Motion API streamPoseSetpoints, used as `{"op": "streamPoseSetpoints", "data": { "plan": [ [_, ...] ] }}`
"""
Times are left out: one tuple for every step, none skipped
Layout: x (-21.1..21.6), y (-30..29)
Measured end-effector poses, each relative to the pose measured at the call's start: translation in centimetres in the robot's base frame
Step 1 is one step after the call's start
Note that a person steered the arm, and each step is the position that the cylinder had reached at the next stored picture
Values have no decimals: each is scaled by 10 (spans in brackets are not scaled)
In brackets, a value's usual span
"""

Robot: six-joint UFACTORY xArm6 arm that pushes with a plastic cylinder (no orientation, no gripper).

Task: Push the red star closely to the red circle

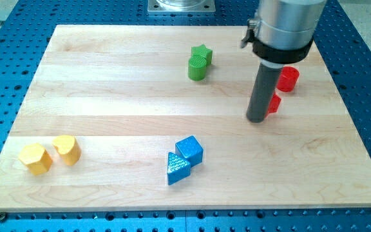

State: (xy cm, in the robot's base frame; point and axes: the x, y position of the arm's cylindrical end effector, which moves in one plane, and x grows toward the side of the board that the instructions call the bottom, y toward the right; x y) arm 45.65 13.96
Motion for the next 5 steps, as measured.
{"op": "streamPoseSetpoints", "data": {
  "plan": [
    [-16, 25],
    [-18, 33],
    [-16, -48],
    [-24, -155],
    [-32, -170]
  ]
}}
